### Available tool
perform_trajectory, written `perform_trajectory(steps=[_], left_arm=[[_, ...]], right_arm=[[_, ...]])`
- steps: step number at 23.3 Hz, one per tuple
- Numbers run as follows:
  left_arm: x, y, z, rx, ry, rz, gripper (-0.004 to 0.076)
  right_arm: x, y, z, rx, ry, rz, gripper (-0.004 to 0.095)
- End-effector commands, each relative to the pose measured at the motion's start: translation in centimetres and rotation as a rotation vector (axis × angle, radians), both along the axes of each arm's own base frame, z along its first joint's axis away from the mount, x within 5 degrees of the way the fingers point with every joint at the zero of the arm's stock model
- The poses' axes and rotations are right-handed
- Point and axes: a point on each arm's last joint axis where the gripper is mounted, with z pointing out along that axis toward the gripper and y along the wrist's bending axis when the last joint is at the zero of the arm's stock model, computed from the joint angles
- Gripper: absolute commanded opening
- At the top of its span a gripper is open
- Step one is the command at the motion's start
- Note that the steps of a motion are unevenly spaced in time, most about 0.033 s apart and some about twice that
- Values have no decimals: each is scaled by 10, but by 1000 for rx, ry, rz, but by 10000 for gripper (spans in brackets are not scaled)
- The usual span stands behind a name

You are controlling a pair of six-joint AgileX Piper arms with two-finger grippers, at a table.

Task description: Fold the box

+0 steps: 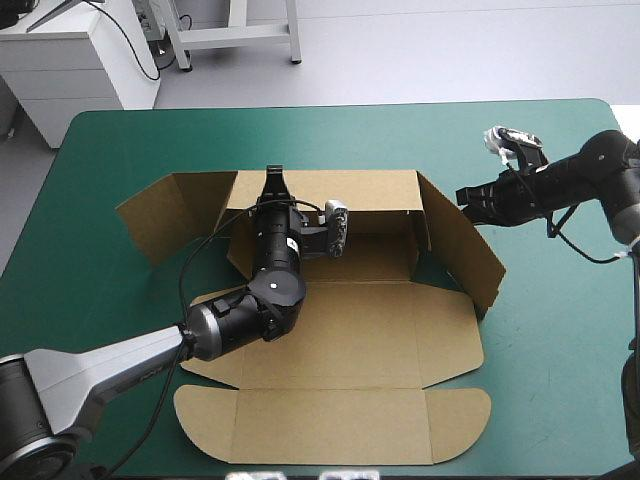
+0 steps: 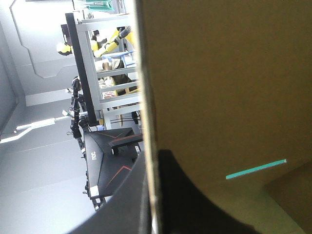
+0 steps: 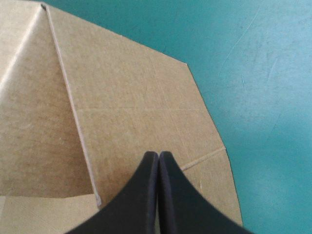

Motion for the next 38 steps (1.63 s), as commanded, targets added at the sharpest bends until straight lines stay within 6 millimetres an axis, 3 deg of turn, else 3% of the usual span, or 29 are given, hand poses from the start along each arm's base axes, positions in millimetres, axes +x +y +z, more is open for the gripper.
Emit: perform_trajectory(steps=[1, 15, 21, 30, 38], left_arm=[[-4, 5, 21, -25, -65, 2, -8], [1, -3, 45, -94, -106, -34, -8], [25, 22, 44, -80, -90, 24, -8], [27, 21, 44, -71, -86, -2, -8], [27, 21, 44, -75, -83, -7, -8]], right_arm=[[-12, 4, 25, 44, -91, 7, -18], [-7, 3, 26, 39, -124, -23, -18], [-7, 3, 26, 40, -123, -24, -18], [8, 2, 21, 87, -197, -105, -18], [4, 36, 3, 122, -192, -14, -18]])
